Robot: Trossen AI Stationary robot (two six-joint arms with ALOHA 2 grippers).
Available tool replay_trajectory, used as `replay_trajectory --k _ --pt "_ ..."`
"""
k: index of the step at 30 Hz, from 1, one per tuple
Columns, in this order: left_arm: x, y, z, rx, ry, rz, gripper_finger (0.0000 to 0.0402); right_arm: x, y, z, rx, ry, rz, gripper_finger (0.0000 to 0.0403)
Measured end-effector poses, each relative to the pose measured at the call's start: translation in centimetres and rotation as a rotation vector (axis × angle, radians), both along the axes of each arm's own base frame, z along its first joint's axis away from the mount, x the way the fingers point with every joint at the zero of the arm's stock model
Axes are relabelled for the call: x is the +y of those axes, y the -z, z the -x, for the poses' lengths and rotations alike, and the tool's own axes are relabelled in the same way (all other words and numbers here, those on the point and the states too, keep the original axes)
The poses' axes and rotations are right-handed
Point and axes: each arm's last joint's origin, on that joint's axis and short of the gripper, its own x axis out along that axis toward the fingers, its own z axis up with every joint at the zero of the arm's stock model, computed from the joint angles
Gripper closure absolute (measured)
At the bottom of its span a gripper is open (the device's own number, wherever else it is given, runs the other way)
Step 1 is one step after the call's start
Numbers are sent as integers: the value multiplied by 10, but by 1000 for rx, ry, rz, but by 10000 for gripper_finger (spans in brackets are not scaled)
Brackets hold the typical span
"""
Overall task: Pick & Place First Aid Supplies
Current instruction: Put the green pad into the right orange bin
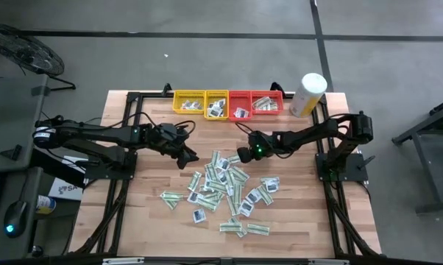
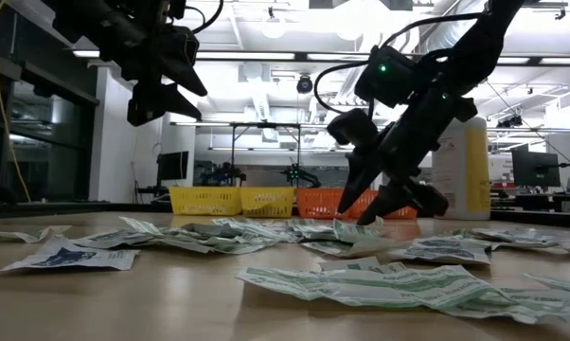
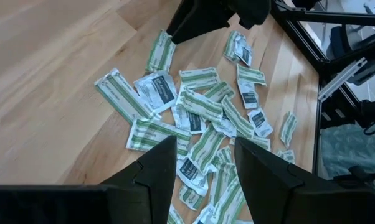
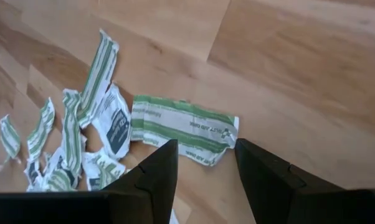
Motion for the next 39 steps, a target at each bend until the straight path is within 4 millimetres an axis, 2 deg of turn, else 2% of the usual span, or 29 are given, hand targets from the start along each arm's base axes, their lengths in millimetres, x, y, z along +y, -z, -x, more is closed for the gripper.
replay_trajectory --k 6,11,19,25,29,34,39 --pt "0 -1 -3 -27 -5 4 241 2 0 0 -2 -14 -43 245" --pt "1 7 -21 -70 9 -11 241 2 1 0 1 -3 -40 245" --pt "3 32 -56 -137 6 56 241 2 1 1 7 22 -42 245" --pt "4 55 -73 -132 -42 143 246 1 1 1 9 44 -40 245" --pt "5 66 -81 -124 -72 161 286 1 1 1 9 43 -37 245" --pt "7 63 -99 -139 -27 69 382 1 1 1 9 34 -30 245" --pt "8 59 -121 -117 105 -151 392 1 2 1 13 18 -25 245"
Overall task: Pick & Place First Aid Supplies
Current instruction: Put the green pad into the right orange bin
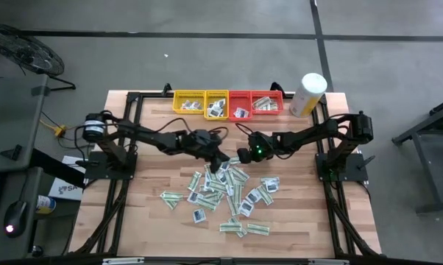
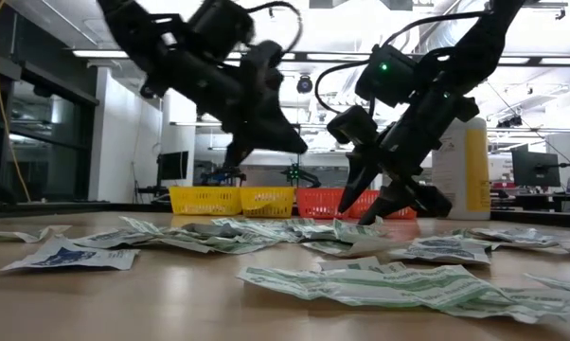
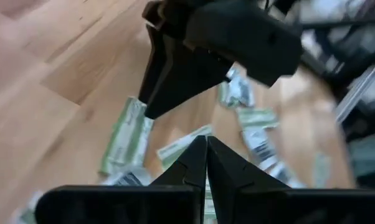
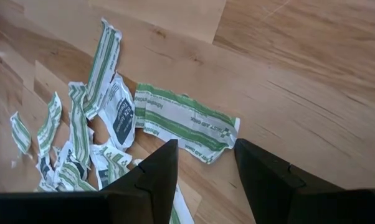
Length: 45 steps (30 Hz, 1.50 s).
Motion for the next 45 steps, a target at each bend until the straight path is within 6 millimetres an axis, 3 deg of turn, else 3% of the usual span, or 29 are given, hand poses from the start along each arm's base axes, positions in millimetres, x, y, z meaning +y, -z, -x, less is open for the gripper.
replay_trajectory --k 5,16,29,39,45 --pt "2 10 -14 210 70 -142 398 0 0 0 4 -6 -4 245" --pt "6 34 -29 314 -21 -187 401 0 0 0 3 -23 3 245" --pt "7 60 -37 322 -65 -123 401 1 -1 -2 -35 -47 -15 245" --pt "7 65 -39 318 -64 -88 401 4 -3 -5 -65 -59 -4 245" --pt "6 66 -38 329 -61 -83 402 3 -3 -5 -64 -68 11 277"
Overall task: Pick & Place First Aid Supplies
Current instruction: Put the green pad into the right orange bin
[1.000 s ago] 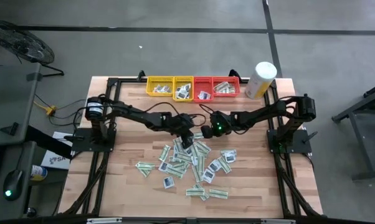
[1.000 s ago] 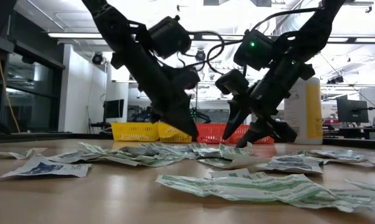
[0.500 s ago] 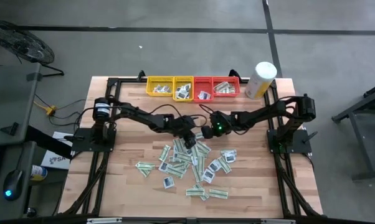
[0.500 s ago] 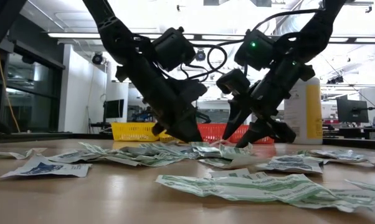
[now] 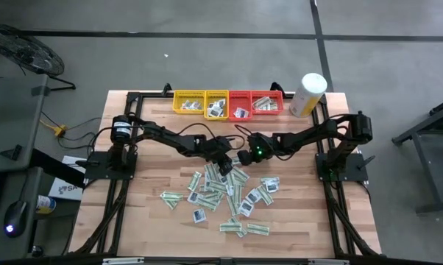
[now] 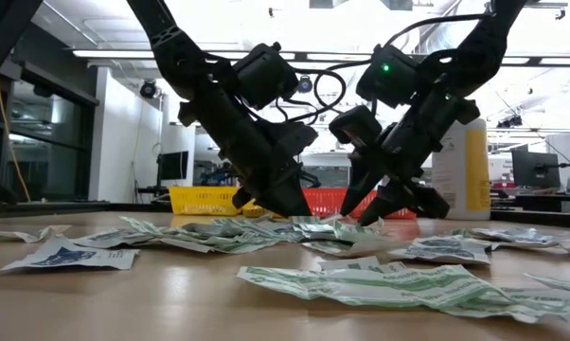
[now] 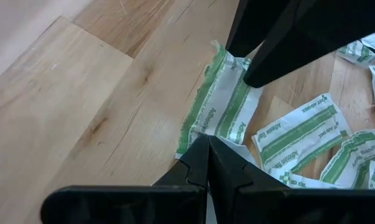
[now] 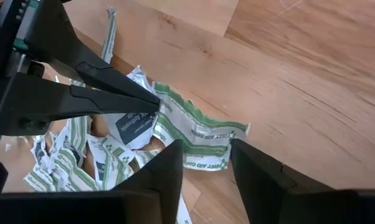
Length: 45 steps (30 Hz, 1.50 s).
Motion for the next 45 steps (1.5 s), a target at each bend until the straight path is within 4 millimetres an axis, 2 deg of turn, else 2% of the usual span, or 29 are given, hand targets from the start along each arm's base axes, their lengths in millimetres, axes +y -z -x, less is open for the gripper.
replay_trajectory --k 12,20,25,29,33,38,45 --pt "0 1 0 2 2 5 401 -3 0 0 -3 -45 44 396" --pt "-1 -4 1 -9 4 12 390 -3 -2 1 -10 -70 65 400" --pt "-1 -17 6 -12 7 15 383 -4 -9 4 -10 -86 80 402" --pt "-1 -35 7 -69 5 7 382 -10 -17 9 1 -85 106 402" --pt "-1 -44 9 -84 4 5 382 -16 -31 17 0 -87 141 402" --pt "-1 -55 13 -88 3 4 382 -30 -59 36 -2 -40 230 402" --pt "-2 -56 12 -100 -5 30 382 -62 -100 74 0 148 432 403"
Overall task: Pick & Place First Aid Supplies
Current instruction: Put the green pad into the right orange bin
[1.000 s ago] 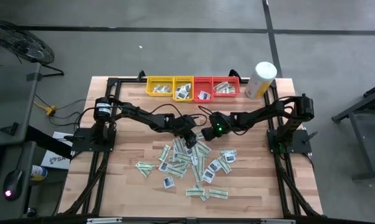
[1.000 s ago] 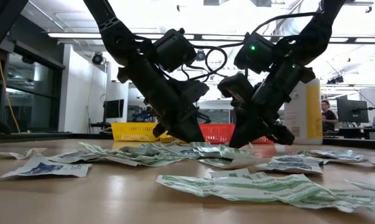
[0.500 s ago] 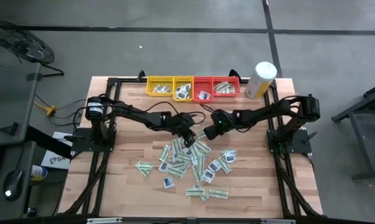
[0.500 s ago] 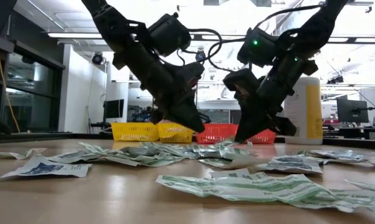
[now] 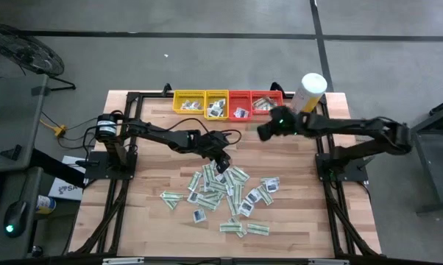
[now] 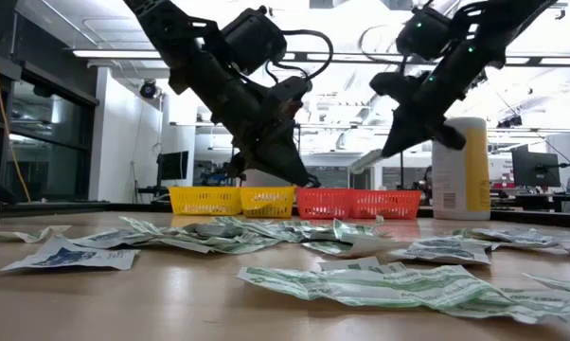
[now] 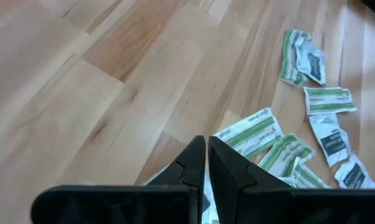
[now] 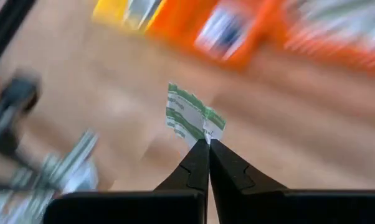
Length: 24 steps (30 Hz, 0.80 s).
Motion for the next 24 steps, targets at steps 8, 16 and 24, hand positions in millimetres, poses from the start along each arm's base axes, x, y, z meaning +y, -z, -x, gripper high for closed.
replay_trajectory --k 8,16,24 --pt "0 -1 -1 -16 -11 15 382 -42 -5 27 74 162 131 403" --pt "0 -1 -1 -18 -41 58 382 -82 8 32 72 136 181 403" --pt "0 -2 -1 -20 -68 85 382 -109 37 28 36 108 121 398"
